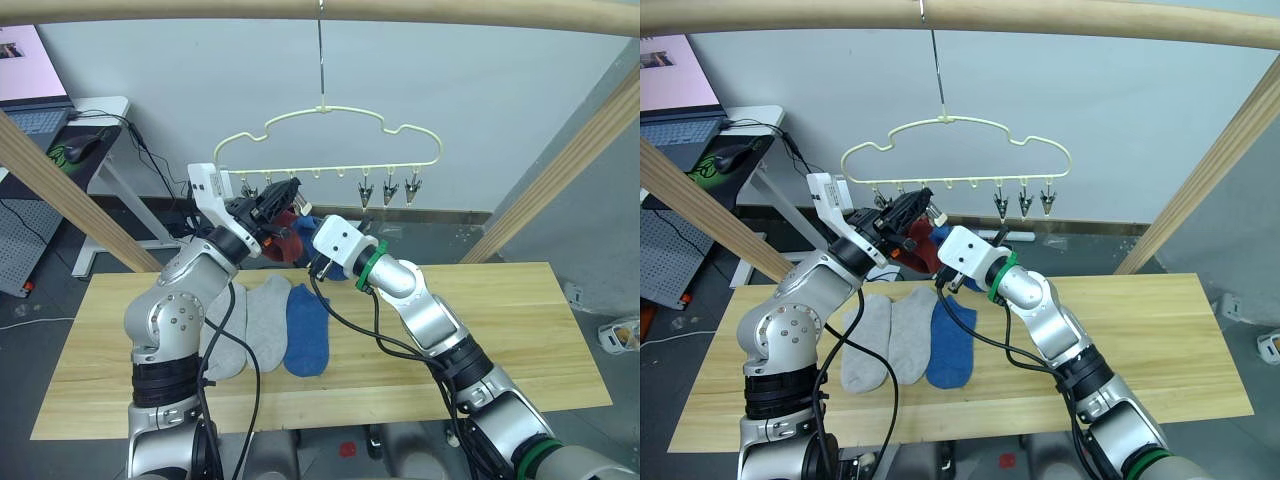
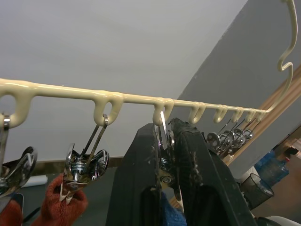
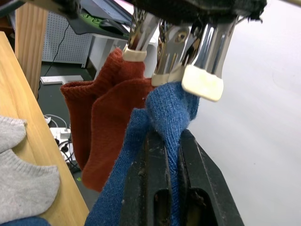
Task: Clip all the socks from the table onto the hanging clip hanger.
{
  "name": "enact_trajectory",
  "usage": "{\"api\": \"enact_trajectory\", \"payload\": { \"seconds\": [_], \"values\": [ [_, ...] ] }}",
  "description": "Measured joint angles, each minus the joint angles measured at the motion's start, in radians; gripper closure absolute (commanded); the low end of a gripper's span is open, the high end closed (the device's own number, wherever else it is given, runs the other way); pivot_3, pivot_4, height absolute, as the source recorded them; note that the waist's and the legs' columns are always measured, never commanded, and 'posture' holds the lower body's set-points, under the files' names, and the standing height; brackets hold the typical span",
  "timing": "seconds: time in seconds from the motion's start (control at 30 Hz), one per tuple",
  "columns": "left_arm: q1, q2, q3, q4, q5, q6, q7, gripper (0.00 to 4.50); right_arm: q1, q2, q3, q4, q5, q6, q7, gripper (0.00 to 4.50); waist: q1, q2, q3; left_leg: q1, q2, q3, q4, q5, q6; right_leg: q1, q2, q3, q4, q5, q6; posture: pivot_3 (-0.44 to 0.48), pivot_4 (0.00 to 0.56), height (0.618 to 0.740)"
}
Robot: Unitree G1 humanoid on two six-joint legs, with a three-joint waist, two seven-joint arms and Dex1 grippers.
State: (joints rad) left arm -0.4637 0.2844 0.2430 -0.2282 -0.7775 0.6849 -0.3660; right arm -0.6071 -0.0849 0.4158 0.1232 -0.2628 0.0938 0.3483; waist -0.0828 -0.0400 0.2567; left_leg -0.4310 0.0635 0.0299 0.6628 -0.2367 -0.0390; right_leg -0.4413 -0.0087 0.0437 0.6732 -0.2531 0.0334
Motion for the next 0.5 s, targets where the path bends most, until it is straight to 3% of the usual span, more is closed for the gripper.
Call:
{"api": "enact_trajectory", "payload": {
  "seconds": [0.5],
  "values": [
    [0.02,0.007,-0.01,-0.014,0.014,-0.023,-0.016,4.28,-0.018,0.022,-0.003,0.012,-0.01,-0.012,-0.002,4.5,0.0,0.0,0.0,0.0,0.0,0.0,0.0,0.0,0.0,0.0,0.0,0.0,0.0,0.0,0.0,-0.105,0.26,0.74]
  ]
}}
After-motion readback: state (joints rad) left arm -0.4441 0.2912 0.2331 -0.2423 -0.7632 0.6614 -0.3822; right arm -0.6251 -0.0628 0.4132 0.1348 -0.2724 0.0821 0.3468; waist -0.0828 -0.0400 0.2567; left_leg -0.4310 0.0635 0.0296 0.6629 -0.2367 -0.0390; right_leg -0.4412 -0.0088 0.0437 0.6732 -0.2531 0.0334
